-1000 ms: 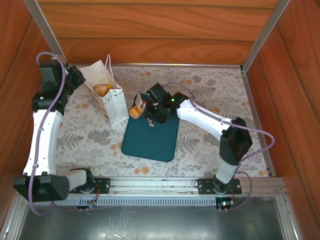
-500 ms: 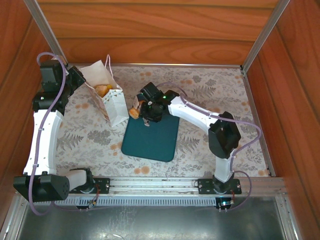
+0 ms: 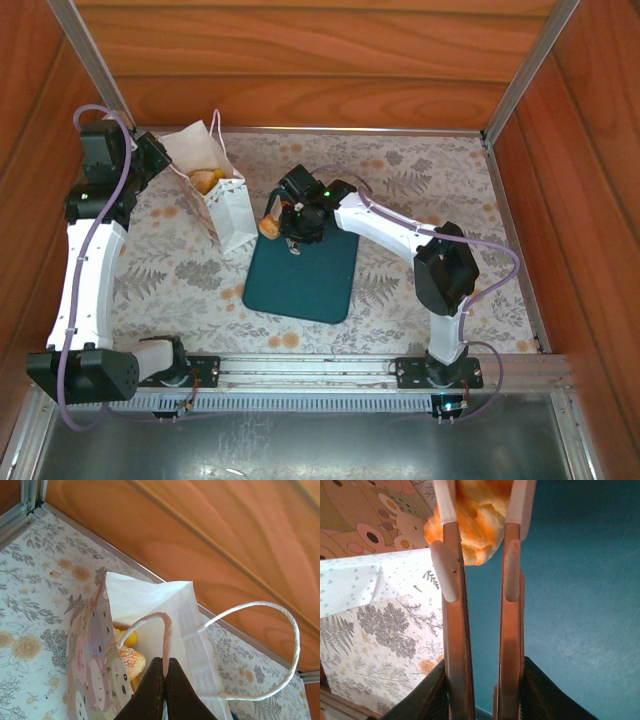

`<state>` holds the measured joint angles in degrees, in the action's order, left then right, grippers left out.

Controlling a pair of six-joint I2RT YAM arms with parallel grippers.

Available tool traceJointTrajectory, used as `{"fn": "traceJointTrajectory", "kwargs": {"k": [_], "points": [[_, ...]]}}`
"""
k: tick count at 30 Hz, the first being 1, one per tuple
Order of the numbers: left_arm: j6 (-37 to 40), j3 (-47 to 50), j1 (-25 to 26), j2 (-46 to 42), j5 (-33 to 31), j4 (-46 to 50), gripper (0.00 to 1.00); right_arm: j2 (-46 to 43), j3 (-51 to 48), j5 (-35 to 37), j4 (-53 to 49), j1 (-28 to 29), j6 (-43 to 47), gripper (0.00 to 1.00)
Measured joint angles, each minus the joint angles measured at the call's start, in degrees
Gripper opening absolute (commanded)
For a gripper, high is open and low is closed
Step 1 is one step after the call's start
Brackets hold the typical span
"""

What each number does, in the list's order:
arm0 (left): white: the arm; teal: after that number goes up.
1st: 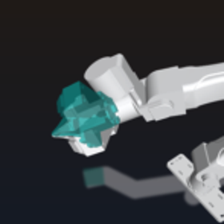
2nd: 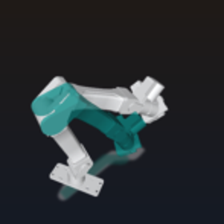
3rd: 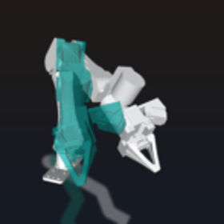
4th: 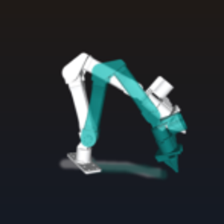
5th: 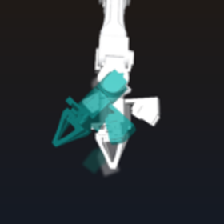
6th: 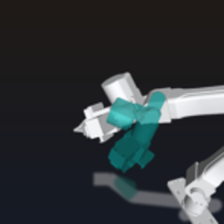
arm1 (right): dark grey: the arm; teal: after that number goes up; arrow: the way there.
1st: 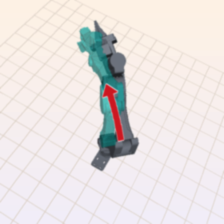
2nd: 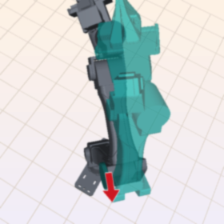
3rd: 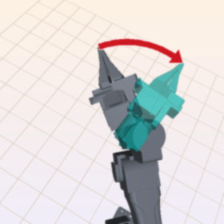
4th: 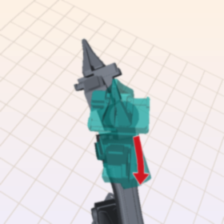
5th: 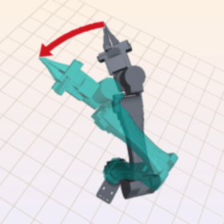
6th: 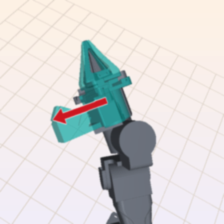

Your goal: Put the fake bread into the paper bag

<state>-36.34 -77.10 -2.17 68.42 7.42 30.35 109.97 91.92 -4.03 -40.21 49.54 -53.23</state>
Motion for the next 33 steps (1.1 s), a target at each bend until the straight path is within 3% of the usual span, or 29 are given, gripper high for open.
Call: {"fn": "traceJointTrajectory", "kwargs": {"k": [9, 22, 33], "points": [[0.0, 0.0, 0.0, 0.0, 0.0, 0.0, 0.0, -3.0, -2.6, 0.6, 0.8, 0.0, -0.3, 0.26], [0.0, 0.0, 0.0, -0.3, 0.0, 0.0, 0.0, -21.1, -13.6, 3.8, 3.5, -0.5, -1.3, 0.26], [-0.2, 0.0, 0.0, -0.5, 0.0, 0.0, 0.0, -30.6, -8.3, 7.1, 4.2, -0.6, 4.8, 0.27]]}}
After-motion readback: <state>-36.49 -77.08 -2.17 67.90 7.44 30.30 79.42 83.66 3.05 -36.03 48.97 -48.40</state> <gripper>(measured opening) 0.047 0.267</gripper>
